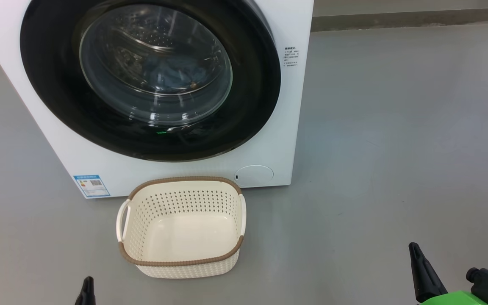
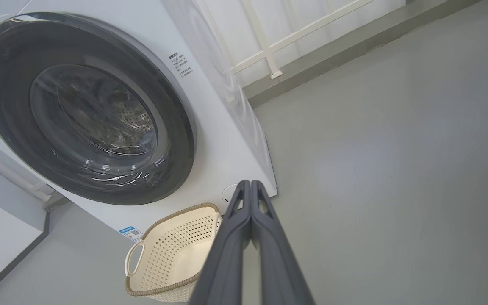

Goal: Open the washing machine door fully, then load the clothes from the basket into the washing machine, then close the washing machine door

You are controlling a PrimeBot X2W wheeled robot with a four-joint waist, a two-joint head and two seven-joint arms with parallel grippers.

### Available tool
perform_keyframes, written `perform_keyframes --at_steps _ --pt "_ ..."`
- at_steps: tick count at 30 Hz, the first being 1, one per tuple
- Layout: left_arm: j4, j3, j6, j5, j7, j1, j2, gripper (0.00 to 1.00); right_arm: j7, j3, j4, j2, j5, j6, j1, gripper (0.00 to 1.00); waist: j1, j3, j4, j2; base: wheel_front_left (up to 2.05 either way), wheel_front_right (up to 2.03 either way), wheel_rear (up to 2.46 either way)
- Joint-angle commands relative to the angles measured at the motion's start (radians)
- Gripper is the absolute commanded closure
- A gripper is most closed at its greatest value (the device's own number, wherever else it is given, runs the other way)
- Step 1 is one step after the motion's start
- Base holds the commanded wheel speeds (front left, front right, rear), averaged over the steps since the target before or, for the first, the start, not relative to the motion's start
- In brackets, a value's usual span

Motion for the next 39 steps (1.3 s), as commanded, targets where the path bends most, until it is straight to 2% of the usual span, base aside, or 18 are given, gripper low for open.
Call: perform_keyframes --at_steps 1,39 --pt "-0.018 0.02 -0.001 -0.028 0.009 -0.051 0.009 1.0 0.008 0.002 -0.021 -0.007 0.037 0.0 -0.04 1.0 -0.0001 0.001 -0.001 0.0 0.0 0.0 0.0" --pt "-0.004 0.052 -0.002 -0.375 0.117 -0.115 0.001 1.0 0.117 0.0 -0.012 -0.012 0.481 0.0 -0.086 1.0 -0.0001 0.013 -0.023 0.0 0.0 0.0 0.0"
